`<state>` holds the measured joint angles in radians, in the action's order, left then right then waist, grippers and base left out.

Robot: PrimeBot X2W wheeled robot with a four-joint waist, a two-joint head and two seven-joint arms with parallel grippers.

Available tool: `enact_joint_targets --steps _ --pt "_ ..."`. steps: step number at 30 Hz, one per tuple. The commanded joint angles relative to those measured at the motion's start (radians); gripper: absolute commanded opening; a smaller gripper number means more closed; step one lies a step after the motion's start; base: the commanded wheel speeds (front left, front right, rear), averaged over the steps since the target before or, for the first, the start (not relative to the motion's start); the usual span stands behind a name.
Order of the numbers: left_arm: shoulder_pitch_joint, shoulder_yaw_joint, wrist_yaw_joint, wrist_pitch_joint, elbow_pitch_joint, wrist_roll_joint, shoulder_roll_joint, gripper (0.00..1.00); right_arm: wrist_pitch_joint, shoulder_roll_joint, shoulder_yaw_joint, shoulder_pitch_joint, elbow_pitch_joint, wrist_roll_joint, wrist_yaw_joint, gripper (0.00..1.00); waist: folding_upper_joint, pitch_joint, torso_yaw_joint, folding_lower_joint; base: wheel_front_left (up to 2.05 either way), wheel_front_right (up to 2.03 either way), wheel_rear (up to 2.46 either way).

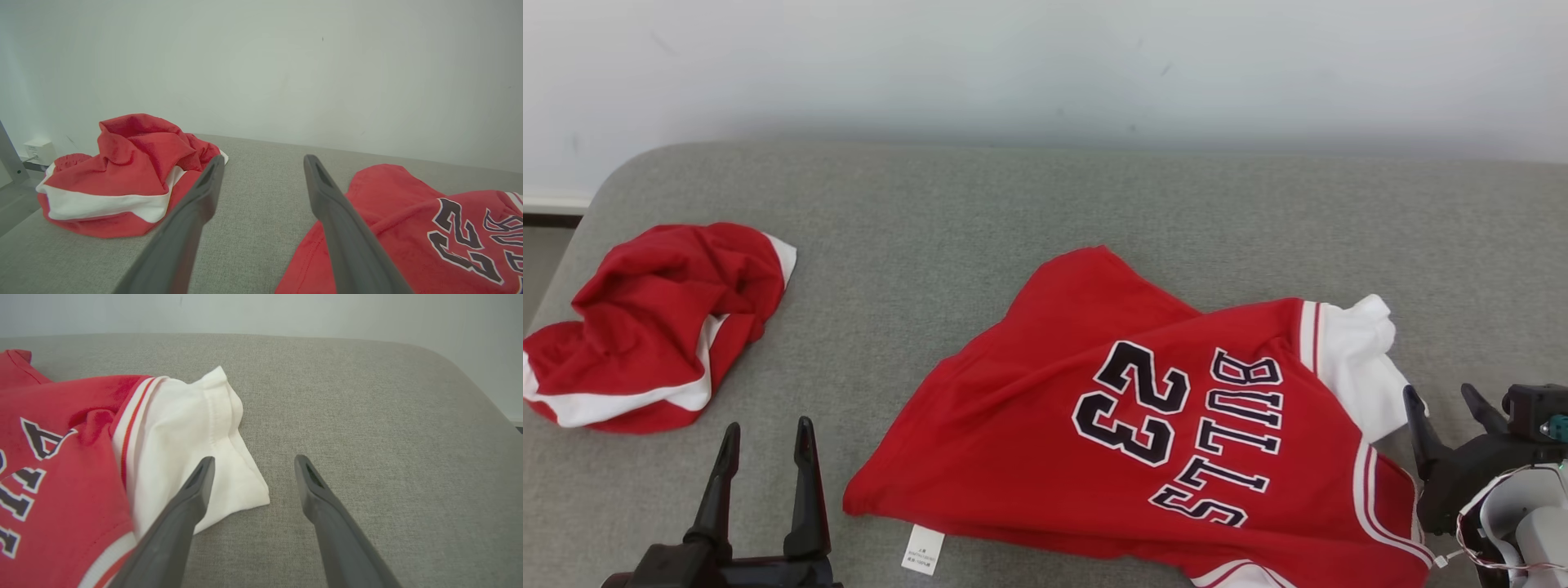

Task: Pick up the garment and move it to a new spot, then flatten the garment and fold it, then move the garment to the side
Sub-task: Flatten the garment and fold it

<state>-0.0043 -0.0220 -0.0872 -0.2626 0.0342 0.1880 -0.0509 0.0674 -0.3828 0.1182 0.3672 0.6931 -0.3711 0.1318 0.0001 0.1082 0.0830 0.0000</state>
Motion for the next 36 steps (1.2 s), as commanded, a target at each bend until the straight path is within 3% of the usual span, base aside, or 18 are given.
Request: enact_joint_targets --steps 1,9,10,11,12,25,36 --pt "-0.012 0.005 0.005 -0.003 0.001 0.012 0.0 1.0 0.002 -0.003 0.006 0.017 0.023 -0.015 -0.002 1.0 -0.0001 0.021 0.024 0.0 0.0 0.0 0.0" --pt "-0.02 0.025 0.013 -0.003 0.005 0.022 0.001 1.0 -0.048 0.013 0.037 0.077 0.191 -0.052 -0.002 1.0 -0.0001 0.041 0.043 0.0 0.0 0.0 0.0" --pt "-0.02 0.027 0.015 -0.003 0.006 0.021 0.001 1.0 -0.056 0.021 0.041 0.081 0.206 -0.064 -0.002 0.87 -0.0001 0.042 0.044 0.0 0.0 0.0 0.0" --pt "-0.022 0.029 0.015 -0.003 0.007 0.02 0.0 1.0 -0.061 0.024 0.048 0.087 0.218 -0.069 -0.002 0.36 -0.0001 0.043 0.044 0.0 0.0 0.0 0.0" --pt "-0.024 0.031 0.016 -0.003 0.007 0.022 0.001 1.0 -0.062 0.025 0.055 0.095 0.224 -0.075 -0.002 0.0 -0.0001 0.044 0.044 0.0 0.0 0.0 0.0" --pt "-0.045 0.074 0.027 -0.003 0.017 0.033 0.0 1.0 -0.015 -0.119 0.143 0.411 0.174 -0.056 -0.002 0.0 -0.0001 0.063 0.064 0.0 0.0 0.0 0.0" --pt "-0.068 0.124 0.022 -0.003 0.034 0.06 0.0 1.0 -0.022 -0.156 0.218 0.767 0.209 0.009 -0.002 0.0 -0.0001 0.103 0.141 0.0 0.0 0.0 0.0"
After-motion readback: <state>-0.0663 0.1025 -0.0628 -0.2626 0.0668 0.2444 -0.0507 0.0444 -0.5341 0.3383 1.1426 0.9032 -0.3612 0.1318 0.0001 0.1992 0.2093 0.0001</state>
